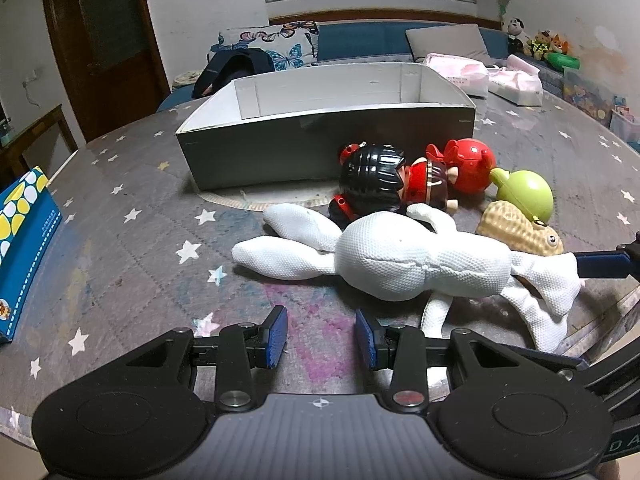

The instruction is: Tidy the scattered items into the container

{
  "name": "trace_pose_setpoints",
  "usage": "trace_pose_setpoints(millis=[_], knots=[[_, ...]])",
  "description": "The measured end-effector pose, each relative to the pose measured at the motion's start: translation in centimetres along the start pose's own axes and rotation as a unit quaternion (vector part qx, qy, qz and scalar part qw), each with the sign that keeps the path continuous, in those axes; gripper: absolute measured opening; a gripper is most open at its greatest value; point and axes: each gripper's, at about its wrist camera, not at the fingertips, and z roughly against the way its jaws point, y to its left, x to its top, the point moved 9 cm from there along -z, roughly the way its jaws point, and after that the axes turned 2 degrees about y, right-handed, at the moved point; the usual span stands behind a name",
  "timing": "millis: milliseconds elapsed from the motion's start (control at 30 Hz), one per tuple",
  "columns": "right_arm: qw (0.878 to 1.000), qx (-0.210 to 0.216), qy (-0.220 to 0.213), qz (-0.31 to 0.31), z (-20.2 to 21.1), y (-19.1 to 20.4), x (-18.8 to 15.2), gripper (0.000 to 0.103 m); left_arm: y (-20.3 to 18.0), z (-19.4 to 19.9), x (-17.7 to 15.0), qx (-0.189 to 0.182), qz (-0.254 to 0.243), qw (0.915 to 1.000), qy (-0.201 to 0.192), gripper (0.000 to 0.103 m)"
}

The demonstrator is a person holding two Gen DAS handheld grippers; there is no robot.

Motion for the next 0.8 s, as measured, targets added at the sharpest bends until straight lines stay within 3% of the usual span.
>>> trace_pose_setpoints(millis=[800], knots=[[1.000,0.001,0.002,-0.017,0.0,-1.4,0.6,0.092,0.1,-1.1,1.2,-0.024,-0.004,0.9997,0.005,0.040]])
